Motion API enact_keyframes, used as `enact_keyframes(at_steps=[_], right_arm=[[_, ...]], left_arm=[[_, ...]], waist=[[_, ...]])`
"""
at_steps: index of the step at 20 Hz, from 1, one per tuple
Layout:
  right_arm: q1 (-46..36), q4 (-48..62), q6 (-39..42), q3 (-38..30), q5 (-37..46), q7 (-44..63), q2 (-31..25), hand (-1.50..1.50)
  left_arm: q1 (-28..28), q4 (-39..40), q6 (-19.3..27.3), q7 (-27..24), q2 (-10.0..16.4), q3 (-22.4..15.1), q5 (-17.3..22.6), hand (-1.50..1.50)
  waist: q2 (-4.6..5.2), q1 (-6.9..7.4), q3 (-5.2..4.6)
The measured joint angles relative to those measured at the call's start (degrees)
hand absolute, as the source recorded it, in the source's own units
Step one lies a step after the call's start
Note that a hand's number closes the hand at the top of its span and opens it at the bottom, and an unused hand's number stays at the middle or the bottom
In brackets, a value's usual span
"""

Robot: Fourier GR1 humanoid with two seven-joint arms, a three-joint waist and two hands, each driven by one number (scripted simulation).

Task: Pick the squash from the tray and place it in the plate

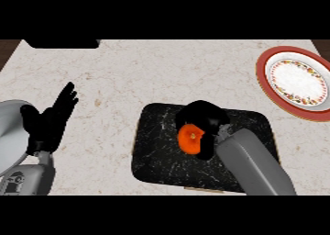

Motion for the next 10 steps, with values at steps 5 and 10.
enact_keyframes(at_steps=[5,10], right_arm=[[-1.31,3.57,-4.33,-5.0,0.81,2.26,2.02,1.5],[-7.34,10.78,-14.97,-14.76,2.8,14.18,3.5,1.5]], left_arm=[[-0.04,0.6,-1.3,-0.58,0.4,0.96,0.41,0.0],[-0.83,0.31,-1.65,-0.36,0.1,0.57,0.53,0.0]], waist=[[0.28,0.42,0.11],[0.98,1.47,0.27]])
